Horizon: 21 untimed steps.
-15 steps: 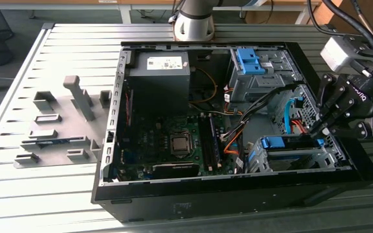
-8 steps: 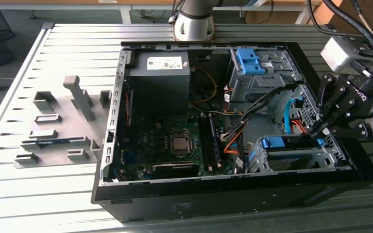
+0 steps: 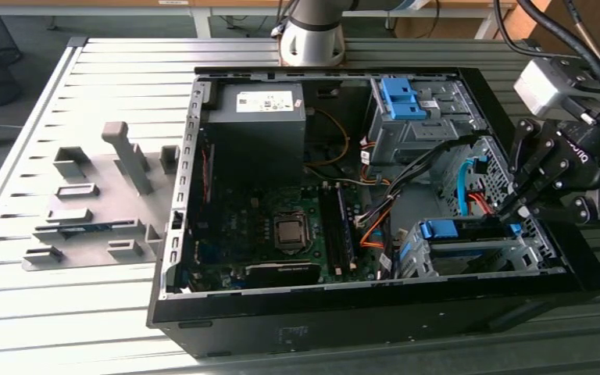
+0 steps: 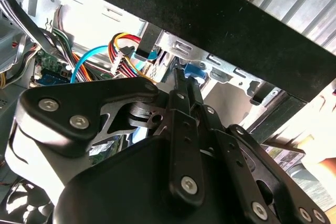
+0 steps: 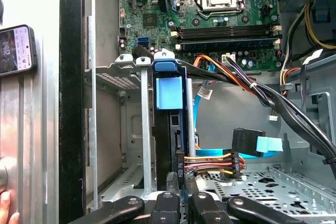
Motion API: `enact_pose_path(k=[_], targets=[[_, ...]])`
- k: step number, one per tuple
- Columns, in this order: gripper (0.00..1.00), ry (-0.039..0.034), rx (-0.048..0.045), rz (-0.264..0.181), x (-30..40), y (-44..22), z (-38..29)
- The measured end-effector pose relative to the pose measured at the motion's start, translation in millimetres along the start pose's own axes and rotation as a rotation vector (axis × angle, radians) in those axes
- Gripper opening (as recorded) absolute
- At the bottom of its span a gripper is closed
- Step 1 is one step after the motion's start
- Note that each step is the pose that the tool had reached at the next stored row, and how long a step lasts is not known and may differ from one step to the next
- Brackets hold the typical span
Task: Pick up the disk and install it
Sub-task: 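Insert the first disk wire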
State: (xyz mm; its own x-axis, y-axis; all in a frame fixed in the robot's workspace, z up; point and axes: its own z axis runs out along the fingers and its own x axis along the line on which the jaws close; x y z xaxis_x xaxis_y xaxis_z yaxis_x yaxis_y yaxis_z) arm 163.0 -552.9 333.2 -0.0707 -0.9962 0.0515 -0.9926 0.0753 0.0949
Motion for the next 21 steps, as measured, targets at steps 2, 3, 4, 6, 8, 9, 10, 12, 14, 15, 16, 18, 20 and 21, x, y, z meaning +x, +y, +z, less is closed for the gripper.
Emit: enact_pose_path(k=[2, 3, 4, 6, 8, 9, 10, 12, 14, 15, 16, 18, 20, 21], targets=[[0.16, -0.0002, 0.0013, 0.000, 0.0, 0.0, 0.1], [0.16, -0.0003, 0.0020, 0.000, 0.0, 0.0, 0.1], [0.16, -0.0004, 0.0027, 0.000, 0.0, 0.0, 0.1], [0.16, -0.0007, 0.0050, 0.000, 0.0, 0.0, 0.2], [0.16, -0.0009, 0.0101, 0.001, 0.0, 0.1, 0.1], [0.16, -0.0012, 0.0135, 0.001, 0.0, 0.1, 0.1], [0.16, -0.0014, 0.0165, 0.001, 0.0, 0.2, 0.1], [0.16, -0.0024, 0.0238, 0.001, 0.1, 1.5, 0.2], [0.16, -0.0038, 0.0303, 0.001, 0.2, 3.6, 0.5], [0.16, -0.0043, 0.0330, 0.001, 0.3, 4.6, 0.6], [0.16, -0.0047, 0.0352, 0.001, 0.4, 5.5, 0.7], [0.16, -0.0053, 0.0381, 0.001, 0.5, 6.5, 0.8], [0.16, -0.0057, 0.0404, 0.001, 0.5, 7.3, 0.9], [0.16, -0.0058, 0.0411, 0.001, 0.6, 7.4, 0.9]])
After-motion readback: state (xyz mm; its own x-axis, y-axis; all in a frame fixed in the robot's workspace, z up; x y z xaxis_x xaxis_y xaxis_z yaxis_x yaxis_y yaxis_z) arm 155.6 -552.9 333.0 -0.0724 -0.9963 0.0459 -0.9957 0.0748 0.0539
